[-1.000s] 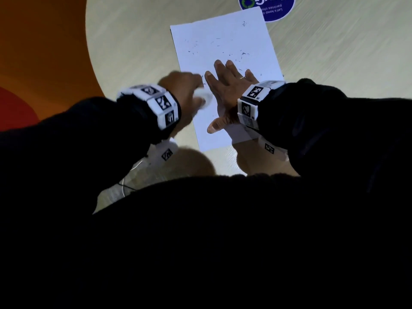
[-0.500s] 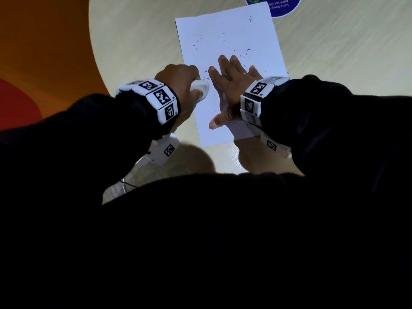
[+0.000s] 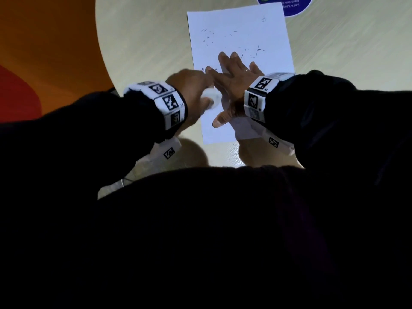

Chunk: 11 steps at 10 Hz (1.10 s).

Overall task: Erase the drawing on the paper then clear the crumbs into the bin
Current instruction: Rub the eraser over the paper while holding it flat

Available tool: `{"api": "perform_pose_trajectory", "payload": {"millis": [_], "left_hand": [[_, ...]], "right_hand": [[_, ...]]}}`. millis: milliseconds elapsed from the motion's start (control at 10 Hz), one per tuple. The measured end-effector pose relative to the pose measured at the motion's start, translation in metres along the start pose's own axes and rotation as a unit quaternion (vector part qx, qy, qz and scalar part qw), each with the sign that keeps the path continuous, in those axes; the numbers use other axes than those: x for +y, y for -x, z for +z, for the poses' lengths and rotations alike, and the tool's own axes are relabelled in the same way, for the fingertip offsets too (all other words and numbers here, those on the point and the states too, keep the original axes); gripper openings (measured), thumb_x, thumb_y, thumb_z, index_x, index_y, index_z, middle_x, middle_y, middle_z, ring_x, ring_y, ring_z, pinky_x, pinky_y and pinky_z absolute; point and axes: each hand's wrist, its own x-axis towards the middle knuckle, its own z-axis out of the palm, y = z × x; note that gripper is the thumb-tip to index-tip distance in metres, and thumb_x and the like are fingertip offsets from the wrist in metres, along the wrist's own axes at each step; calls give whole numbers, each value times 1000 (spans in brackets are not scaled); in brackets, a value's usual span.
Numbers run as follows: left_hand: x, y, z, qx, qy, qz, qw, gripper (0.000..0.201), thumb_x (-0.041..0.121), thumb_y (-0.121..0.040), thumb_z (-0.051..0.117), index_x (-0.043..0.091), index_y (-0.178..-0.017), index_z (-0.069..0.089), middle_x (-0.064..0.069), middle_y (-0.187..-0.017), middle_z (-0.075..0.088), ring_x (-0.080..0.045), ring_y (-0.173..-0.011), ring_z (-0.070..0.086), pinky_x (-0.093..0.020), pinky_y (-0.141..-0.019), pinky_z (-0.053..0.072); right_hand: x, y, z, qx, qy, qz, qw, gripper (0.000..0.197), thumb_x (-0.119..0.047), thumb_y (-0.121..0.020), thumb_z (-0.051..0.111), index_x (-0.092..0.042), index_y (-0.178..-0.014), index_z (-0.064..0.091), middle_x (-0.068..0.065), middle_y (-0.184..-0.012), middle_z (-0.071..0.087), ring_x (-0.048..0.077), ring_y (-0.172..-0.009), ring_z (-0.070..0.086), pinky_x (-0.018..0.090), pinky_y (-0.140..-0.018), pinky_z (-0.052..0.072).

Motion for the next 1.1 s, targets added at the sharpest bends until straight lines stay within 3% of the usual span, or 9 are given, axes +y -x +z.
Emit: {"api": "perform_pose_trajectory", "payload": {"millis": [200,300,500,600,700,800,900,1000,1100], "left_hand": [[1,1,-2,26,1,-28,999,17,34,-79,55,20,-89,58,2,-85,58,-24,-78,54,-29,-63,36],[5,9,7,-10,0,-9,1000,12,31,-82,57,22,-89,55,3,-87,57,-23,-81,53,-29,-66,33],[-1,0,-3,61,-5,-46,997,20,34,-80,54,18,-91,57,1,-85,56,-25,-79,52,-33,-65,37],[8,13,7,-12,0,-10,1000,14,31,-82,57,21,-91,56,4,-86,56,-22,-80,52,-29,-66,33],[3,5,1,21,-22,-19,999,12,32,-83,56,22,-89,54,4,-86,55,-22,-79,51,-29,-65,33],[2,-5,-10,64,-22,-64,996,18,36,-81,53,20,-90,57,4,-83,55,-24,-76,51,-31,-64,38],[7,6,2,16,-19,-38,999,14,34,-83,57,23,-91,56,6,-83,53,-20,-76,50,-28,-64,32],[9,7,5,-8,-15,-16,1000,15,32,-85,58,22,-96,58,5,-86,52,-20,-81,50,-28,-67,32],[4,-5,-9,31,-26,-43,998,18,33,-85,55,19,-95,59,3,-86,55,-22,-80,51,-31,-67,38]], "right_hand": [[-1,-3,-1,-18,11,5,1000,119,-77,-57,64,-31,-152,6,6,-159,-5,28,-146,-6,57,-114,6],[3,-6,-4,-35,17,6,999,94,-55,-82,62,-30,-152,4,7,-159,-9,29,-146,-8,58,-114,5],[2,-5,-4,-44,25,-9,999,110,-61,-73,69,-28,-152,1,9,-159,-10,32,-146,-8,60,-112,6],[0,-6,-17,-77,-20,16,997,104,-88,-71,30,-29,-152,2,8,-159,-11,31,-146,-8,58,-113,3],[-3,-8,-17,-94,-6,3,996,163,-97,-5,-15,-30,-152,5,7,-159,-9,31,-146,-7,59,-113,4],[-3,-4,-8,-66,32,-14,997,152,-103,-18,16,-30,-152,7,10,-158,-2,32,-146,-1,60,-110,12],[-1,-1,-8,-43,11,-8,999,110,-76,-67,57,-28,-152,6,8,-159,-5,30,-146,-6,58,-112,7],[2,-6,-10,-33,1,-1,999,70,-44,-96,44,-27,-152,7,7,-159,-8,29,-146,-8,58,-114,4],[2,-8,-1,0,5,-4,1000,87,-67,-83,49,-30,-152,11,5,-159,-2,28,-146,-3,61,-112,11]]}}
